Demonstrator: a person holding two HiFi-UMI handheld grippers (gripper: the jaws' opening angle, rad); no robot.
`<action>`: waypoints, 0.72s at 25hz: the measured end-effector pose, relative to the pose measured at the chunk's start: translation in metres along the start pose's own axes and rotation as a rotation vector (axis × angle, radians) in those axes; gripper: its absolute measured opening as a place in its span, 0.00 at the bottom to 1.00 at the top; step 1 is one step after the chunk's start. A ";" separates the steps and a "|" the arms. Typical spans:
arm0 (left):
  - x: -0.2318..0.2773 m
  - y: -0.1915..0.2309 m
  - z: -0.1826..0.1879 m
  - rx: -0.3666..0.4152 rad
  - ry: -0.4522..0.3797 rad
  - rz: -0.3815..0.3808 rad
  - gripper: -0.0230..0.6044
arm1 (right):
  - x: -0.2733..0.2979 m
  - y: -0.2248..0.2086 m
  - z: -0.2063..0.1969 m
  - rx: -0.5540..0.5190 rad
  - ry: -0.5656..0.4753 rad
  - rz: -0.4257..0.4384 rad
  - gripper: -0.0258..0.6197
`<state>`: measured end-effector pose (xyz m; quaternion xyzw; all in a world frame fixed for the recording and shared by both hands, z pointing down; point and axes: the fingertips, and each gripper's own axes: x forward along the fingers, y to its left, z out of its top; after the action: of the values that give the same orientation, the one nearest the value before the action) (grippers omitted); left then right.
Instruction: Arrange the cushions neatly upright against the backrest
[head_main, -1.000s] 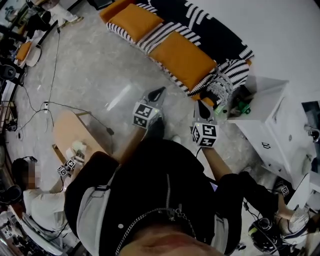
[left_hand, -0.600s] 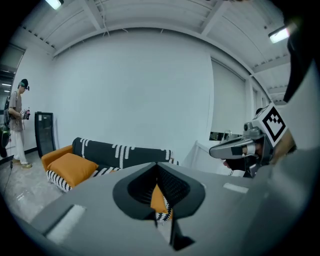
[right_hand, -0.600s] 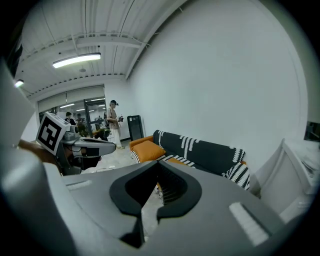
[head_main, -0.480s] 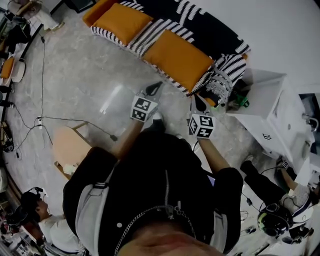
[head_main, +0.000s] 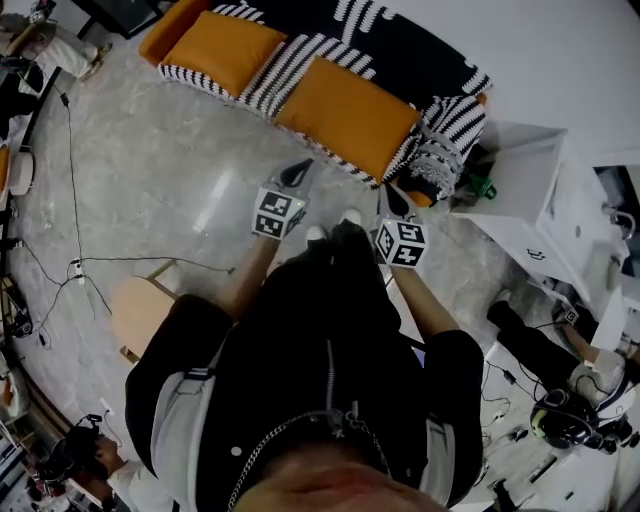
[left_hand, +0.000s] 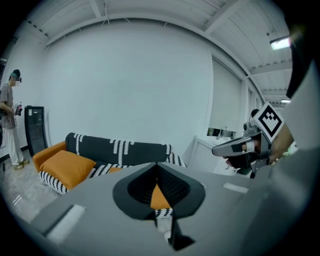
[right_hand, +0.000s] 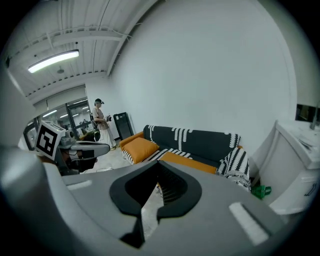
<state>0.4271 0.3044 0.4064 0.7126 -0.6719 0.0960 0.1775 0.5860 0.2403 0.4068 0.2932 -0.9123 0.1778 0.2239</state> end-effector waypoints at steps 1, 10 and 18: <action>0.002 0.004 0.001 -0.002 0.001 -0.001 0.04 | 0.003 0.001 0.002 -0.005 -0.001 -0.003 0.04; 0.024 0.044 0.001 -0.022 0.020 0.006 0.04 | 0.044 0.008 0.007 0.005 0.045 0.023 0.04; 0.054 0.084 0.003 -0.026 0.055 0.010 0.04 | 0.095 -0.002 0.028 0.038 0.062 0.025 0.04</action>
<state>0.3482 0.2506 0.4345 0.7039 -0.6716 0.1075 0.2046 0.5094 0.1824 0.4321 0.2804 -0.9050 0.2069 0.2442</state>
